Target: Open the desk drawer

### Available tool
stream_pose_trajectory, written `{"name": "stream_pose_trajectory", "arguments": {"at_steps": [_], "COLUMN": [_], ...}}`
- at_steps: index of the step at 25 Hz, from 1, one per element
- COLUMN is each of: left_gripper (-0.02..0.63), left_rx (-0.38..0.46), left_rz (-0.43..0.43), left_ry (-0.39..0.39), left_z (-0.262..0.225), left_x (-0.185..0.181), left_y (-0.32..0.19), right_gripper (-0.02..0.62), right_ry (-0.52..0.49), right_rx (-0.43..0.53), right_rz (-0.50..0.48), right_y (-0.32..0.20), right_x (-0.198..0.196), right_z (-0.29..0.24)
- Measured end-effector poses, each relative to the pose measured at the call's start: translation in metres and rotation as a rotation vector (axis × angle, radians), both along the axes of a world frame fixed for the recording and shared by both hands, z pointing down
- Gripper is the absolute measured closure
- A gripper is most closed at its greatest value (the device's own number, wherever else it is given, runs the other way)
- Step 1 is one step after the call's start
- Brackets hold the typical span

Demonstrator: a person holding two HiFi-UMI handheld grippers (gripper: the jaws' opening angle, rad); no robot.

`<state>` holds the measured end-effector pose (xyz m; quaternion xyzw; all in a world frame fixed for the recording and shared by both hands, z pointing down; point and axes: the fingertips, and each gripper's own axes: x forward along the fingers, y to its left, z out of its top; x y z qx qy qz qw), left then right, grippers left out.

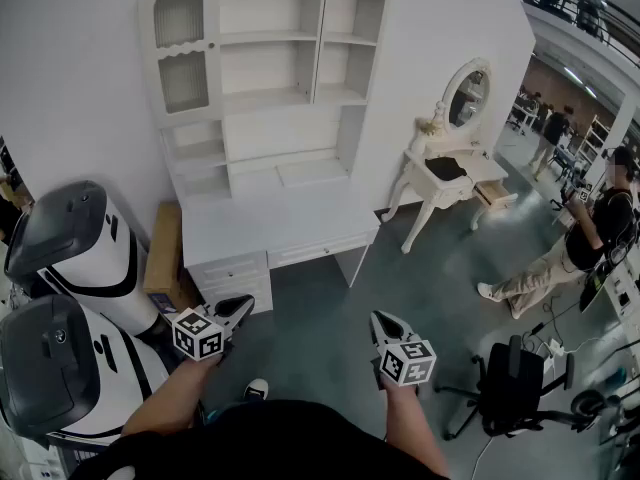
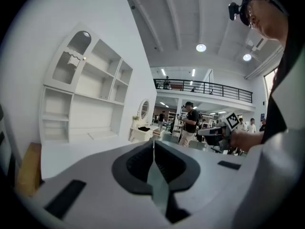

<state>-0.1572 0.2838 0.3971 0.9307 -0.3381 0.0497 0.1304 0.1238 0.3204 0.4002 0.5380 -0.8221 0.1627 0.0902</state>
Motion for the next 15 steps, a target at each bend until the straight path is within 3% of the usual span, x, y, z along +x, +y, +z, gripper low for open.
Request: {"name": "stream_pose_trajectory", "arguments": {"at_steps": [6,15], "left_gripper": [0.588,0.588], "left_rx": [-0.009,-0.012], "left_rz": [-0.015,0.032], "left_ry": [0.006,-0.011], "left_z": [0.000,0.000], "left_x": [0.007,0.027], "left_y": [-0.006,-0.015], "right_gripper": [0.594,0.594], "right_ry": [-0.014,-0.077], "right_rx": [-0.008,0.012], "right_rz": [0.039,0.084], "right_y": [0.006,0.006], "right_x": [0.029,0.040], "right_z": [0.005,0.009]}}
